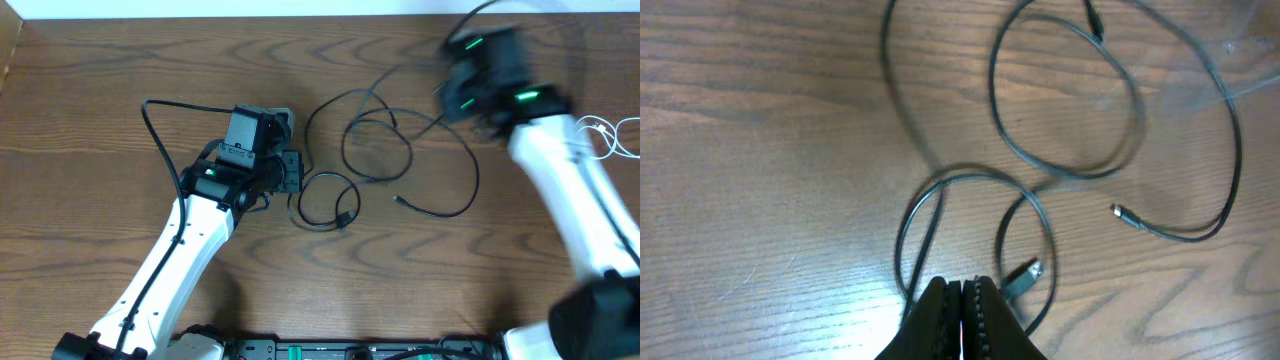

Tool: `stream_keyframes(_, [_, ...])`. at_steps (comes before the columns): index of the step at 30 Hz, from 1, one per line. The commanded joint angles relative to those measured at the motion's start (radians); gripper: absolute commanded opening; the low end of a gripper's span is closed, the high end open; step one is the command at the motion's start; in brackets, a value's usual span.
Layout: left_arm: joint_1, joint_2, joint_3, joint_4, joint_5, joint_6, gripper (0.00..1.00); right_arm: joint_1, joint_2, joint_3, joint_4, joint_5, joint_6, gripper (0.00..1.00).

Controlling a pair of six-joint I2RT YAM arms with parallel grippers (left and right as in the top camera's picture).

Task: Untangle cables
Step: 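Pull the black cable to the upper right with the right gripper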

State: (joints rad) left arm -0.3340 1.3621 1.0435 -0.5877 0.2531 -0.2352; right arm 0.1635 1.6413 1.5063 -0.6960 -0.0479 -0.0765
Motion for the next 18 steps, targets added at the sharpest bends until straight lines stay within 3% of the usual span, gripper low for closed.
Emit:
stream_keyframes(1, [0.002, 0.003, 0.011, -0.002, -0.015, 0.005, 0.08, -0.106, -0.123, 0.182, -0.045, 0.053, 0.019, 0.01])
stream_keyframes(7, [0.002, 0.004, 0.011, -0.003, -0.015, 0.005, 0.08, -0.237, -0.166, 0.311, -0.052, 0.097, 0.008, 0.01])
stream_keyframes(14, [0.002, 0.004, 0.011, -0.003, -0.015, 0.002, 0.08, -0.372, -0.148, 0.314, 0.033, 0.34, 0.011, 0.01])
stream_keyframes(16, [0.002, 0.004, 0.011, -0.003, -0.015, 0.002, 0.08, -0.399, -0.148, 0.314, 0.048, 0.27, 0.036, 0.01])
stream_keyframes(18, [0.001, 0.004, 0.011, -0.003, -0.014, 0.002, 0.08, -0.414, -0.155, 0.314, 0.047, 0.052, 0.034, 0.01])
